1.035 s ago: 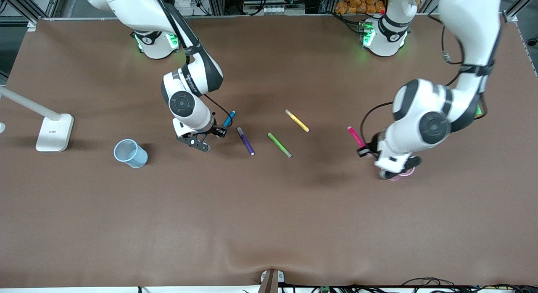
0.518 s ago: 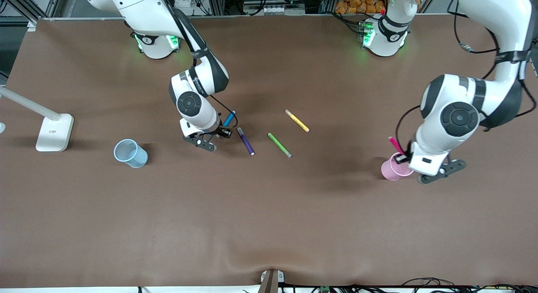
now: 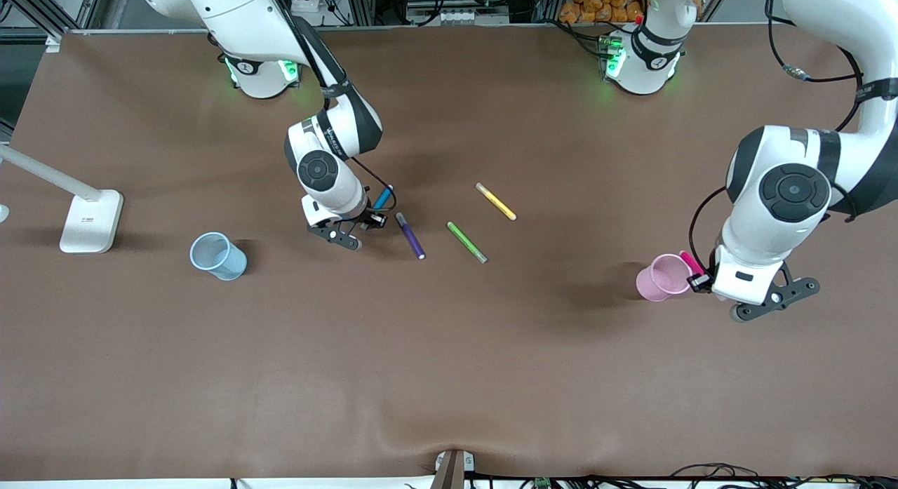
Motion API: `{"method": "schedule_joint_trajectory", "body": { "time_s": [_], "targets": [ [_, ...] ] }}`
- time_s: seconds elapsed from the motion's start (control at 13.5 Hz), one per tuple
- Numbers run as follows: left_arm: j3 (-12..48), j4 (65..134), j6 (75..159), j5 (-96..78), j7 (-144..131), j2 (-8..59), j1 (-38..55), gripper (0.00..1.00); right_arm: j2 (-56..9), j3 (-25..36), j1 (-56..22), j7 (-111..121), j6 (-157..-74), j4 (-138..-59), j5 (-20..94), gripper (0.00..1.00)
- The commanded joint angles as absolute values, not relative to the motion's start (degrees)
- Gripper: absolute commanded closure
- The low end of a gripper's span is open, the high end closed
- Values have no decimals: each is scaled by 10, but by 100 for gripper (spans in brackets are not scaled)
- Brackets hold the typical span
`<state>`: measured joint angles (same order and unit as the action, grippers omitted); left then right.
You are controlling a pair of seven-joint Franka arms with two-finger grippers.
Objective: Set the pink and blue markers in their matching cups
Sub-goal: 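Carry the pink marker to the pink cup while the right gripper grasps the blue marker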
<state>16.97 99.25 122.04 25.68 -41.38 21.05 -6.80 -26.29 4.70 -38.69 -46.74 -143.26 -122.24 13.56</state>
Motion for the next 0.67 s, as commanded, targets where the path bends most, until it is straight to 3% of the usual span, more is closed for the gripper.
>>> {"method": "schedule_joint_trajectory", "body": {
  "time_s": [0.0,0.37,0.59],
  "targets": [
    [173,990,1254,276,-421,226,-75,100,-258,53,-398,-470,-1444,-1233,149,100],
    [173,1014,1302,308,-467,230,-71,100,-232,57,-389,-468,-1384,-1203,149,100],
    [174,1041,1324,347,-516,231,-70,100,-190,91,-387,-462,-1346,-1177,133,100]
  ]
}}
